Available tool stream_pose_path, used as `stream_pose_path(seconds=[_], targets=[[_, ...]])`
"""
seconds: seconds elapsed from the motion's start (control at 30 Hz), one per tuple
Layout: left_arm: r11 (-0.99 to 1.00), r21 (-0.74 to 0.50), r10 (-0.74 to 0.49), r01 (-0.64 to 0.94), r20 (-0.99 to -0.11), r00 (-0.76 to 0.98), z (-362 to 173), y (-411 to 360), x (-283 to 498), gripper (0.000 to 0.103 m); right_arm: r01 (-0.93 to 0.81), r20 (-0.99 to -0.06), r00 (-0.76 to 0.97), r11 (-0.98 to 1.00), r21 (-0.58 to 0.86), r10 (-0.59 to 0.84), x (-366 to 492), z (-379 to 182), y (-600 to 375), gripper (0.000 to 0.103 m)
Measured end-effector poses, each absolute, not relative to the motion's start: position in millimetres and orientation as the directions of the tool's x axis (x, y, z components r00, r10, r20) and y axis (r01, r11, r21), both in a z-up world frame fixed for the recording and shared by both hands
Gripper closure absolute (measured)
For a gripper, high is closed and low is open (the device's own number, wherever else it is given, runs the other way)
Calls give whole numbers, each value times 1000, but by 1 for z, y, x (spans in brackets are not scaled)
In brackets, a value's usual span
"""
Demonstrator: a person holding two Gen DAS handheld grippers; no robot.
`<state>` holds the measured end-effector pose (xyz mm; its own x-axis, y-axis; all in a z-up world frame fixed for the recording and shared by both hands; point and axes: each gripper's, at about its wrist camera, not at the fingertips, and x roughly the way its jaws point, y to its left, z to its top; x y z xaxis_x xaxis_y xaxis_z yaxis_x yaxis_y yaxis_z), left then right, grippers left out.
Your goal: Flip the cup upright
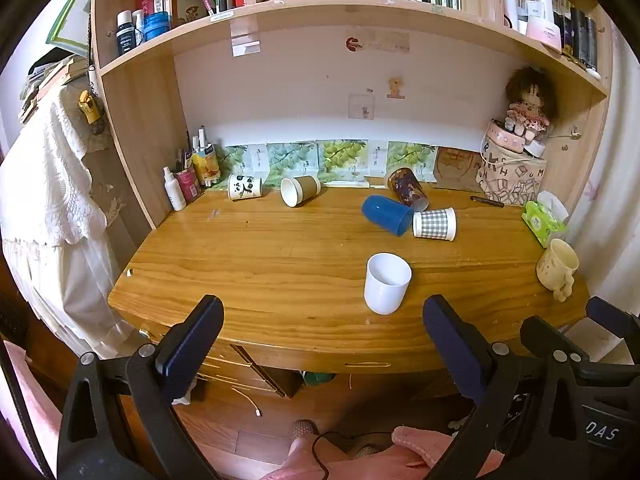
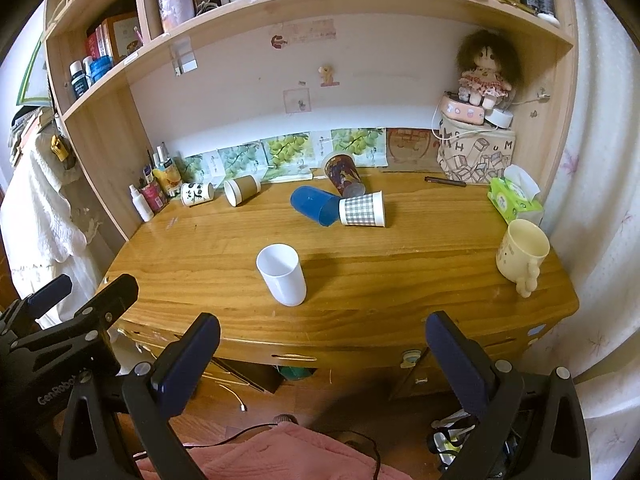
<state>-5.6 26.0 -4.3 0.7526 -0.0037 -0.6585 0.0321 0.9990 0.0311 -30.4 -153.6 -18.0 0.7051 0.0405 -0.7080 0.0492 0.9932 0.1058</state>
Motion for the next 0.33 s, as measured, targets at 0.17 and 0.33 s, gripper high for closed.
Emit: stream_pose_path(seconds=[0.17, 0.33], targets=[[999, 24, -7, 30, -659, 752, -5, 25, -7, 3, 50, -708, 705, 993, 105, 39, -30, -18, -154, 0], [999, 22, -9, 31, -659, 752, -5, 25, -7, 3, 51, -707, 706, 993, 105, 39, -31, -18, -154, 0]])
